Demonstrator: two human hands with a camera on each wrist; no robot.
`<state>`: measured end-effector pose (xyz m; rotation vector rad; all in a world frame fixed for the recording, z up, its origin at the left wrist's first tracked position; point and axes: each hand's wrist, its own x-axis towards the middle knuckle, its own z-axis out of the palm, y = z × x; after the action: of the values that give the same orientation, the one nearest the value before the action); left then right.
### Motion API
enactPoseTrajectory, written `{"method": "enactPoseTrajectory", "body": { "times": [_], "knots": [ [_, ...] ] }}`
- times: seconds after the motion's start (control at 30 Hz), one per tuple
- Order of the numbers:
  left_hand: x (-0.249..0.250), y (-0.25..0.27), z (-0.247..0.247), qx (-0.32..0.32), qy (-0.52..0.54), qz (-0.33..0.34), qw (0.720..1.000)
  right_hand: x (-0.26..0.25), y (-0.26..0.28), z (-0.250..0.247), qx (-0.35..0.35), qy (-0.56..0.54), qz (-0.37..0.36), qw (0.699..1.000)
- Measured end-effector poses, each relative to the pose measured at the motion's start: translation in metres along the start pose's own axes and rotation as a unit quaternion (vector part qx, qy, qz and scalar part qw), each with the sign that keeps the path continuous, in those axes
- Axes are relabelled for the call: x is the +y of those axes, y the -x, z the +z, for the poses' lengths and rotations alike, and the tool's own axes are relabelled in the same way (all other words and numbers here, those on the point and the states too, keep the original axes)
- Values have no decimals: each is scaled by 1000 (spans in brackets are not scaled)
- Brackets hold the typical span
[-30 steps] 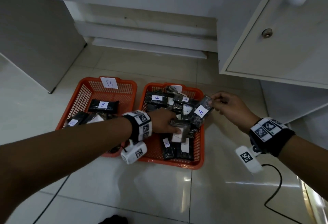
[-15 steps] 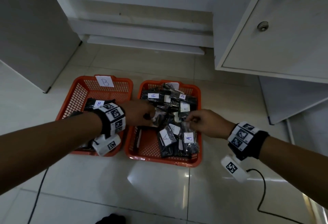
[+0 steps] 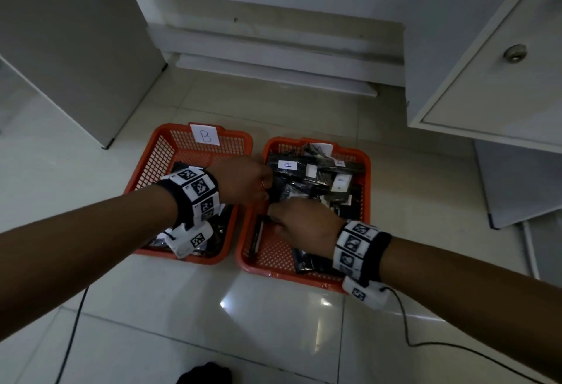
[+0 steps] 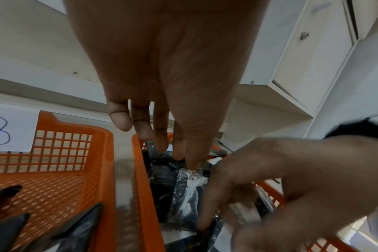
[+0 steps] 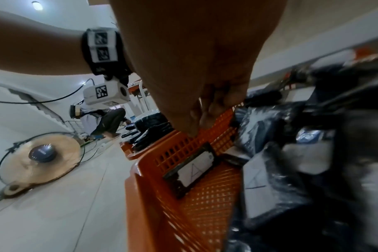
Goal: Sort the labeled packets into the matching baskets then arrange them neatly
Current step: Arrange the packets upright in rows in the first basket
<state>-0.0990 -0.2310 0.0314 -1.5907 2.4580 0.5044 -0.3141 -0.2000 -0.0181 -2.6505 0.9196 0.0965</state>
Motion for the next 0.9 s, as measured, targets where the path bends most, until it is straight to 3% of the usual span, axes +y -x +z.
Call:
{"method": "enactPoseTrajectory", "body": {
  "times": [0.13,0.37,0.6,0.8,0.9],
  "knots": [
    [-2,1,2,27,4,17,999,-16,-32,25,-53,-61,10,997],
    [-16,4,13,43,56,33,997,-4,-40,45,-44,-193,77,977],
    [-27,3,17,48,83,36,995,24,-22,5,-96,-114,-20,989],
    [-30,-8,18,61,103,28,992,58,21,-41,-173,-144,33,974],
    [-25,-23,21,93,90,-11,992,68,33,-50,-160,-107,43,980]
  ]
}}
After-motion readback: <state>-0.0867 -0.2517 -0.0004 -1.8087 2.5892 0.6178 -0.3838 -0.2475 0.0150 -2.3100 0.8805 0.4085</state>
